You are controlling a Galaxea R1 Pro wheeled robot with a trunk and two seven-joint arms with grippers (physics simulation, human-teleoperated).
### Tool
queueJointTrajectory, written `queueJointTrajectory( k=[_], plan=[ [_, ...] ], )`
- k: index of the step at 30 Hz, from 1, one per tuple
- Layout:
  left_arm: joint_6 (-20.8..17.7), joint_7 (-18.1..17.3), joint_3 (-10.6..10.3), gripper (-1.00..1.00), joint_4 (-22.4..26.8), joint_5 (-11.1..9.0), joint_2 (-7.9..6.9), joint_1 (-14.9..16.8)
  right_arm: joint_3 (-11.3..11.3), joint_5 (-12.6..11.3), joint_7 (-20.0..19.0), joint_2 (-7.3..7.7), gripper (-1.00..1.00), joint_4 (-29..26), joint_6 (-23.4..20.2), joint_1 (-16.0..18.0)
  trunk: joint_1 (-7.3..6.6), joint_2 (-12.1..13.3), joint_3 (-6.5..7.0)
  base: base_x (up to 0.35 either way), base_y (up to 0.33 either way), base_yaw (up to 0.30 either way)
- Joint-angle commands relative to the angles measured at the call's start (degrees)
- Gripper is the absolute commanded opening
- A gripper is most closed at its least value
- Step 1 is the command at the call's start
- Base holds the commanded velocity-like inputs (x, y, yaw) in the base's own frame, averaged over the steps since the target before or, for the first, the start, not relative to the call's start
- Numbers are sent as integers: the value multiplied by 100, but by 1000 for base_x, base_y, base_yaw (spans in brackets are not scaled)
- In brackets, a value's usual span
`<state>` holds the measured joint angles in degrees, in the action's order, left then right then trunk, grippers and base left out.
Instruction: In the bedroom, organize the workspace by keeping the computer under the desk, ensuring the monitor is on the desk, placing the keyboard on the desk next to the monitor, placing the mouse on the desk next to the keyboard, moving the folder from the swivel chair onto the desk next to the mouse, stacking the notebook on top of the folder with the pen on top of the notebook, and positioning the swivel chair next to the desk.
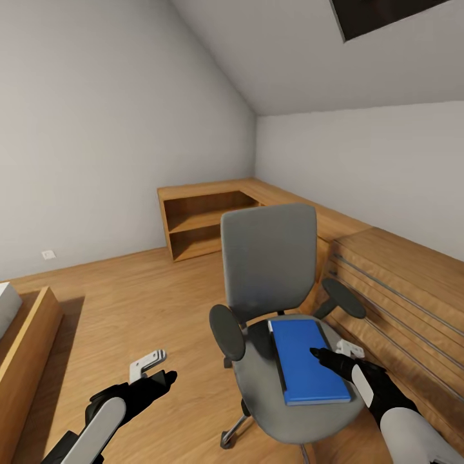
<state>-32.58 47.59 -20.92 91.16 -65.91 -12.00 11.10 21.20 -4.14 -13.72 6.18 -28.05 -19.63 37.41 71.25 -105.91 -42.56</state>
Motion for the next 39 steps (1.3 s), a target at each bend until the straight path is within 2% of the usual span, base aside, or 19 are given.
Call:
queueJointTrajectory(
  k=[1,4,14,28,34,39],
  plan=[
    [-3,49,-9,100,7,-39,-5,6,25,-43,-16,-2,100,-7,-41,3,-1,-3,-6,0,0,0],
    [-3,52,-10,100,7,-37,-5,6,25,-43,-16,-2,100,-6,-41,3,-1,-3,-6,0,0,0],
    [-2,53,-11,100,7,-36,-5,6,25,-43,-22,-2,100,-3,-41,3,219,-404,-185,0,0,0],
    [-3,52,-9,100,7,-44,-5,6,17,-43,-17,-2,100,-5,-41,3,219,-404,-185,0,0,0],
    [3,53,-10,100,7,-45,-5,6,16,-43,-17,-2,100,-6,-41,3,351,-645,-293,0,0,0],
    [-1,33,-9,100,7,-50,-5,6,16,-43,-20,-2,100,-7,-41,3,351,-645,-293,0,0,0]
  ],
)
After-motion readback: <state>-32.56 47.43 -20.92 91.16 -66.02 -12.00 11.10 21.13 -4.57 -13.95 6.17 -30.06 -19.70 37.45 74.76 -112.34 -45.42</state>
